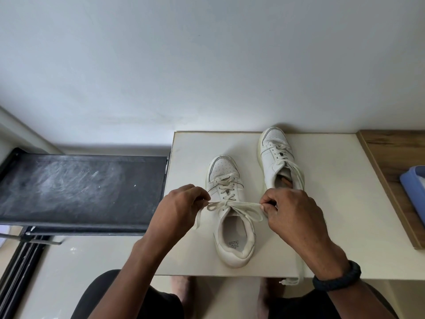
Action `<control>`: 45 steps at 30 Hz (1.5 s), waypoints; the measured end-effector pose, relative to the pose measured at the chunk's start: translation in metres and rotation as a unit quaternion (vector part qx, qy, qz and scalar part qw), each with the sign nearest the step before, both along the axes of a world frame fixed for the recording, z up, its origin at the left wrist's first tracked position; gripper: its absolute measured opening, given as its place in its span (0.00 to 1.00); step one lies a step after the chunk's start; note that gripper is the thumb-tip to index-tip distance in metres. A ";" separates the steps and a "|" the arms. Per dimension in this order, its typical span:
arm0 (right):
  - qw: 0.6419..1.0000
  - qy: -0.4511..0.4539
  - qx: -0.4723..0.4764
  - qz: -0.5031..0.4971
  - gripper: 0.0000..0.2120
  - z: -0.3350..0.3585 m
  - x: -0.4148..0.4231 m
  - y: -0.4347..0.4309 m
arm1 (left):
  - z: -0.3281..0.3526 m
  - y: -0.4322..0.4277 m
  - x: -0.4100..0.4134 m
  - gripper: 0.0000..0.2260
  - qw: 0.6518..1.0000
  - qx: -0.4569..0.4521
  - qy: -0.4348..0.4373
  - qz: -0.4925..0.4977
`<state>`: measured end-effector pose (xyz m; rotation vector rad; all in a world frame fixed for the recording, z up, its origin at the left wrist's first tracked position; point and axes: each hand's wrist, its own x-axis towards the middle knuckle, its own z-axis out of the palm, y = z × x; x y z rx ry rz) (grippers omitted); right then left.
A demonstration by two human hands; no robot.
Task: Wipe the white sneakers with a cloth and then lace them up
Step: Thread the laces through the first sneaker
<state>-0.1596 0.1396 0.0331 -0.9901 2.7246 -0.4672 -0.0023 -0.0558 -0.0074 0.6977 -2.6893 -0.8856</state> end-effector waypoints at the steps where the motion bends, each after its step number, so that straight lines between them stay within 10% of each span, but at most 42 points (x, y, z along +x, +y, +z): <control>1: 1.000 -0.002 0.001 -0.001 0.06 0.000 0.000 0.000 | 0.000 -0.001 0.000 0.04 0.999 -0.035 0.002 -0.004; 8: 1.000 -0.011 0.009 -0.002 0.06 0.002 0.000 0.000 | -0.002 -0.008 0.004 0.03 0.988 -0.145 -0.034 0.050; 18: 1.000 -0.007 0.024 0.007 0.06 0.005 0.001 0.000 | -0.012 -0.012 0.009 0.08 0.976 -0.077 -0.169 0.117; 25: 0.999 -0.005 0.010 0.030 0.04 0.006 0.003 -0.002 | -0.009 -0.002 0.000 0.11 0.992 0.096 -0.068 -0.037; 45: 0.988 -0.072 0.134 0.033 0.07 0.051 -0.023 0.040 | 0.006 -0.027 0.024 0.05 0.987 0.046 -0.116 0.097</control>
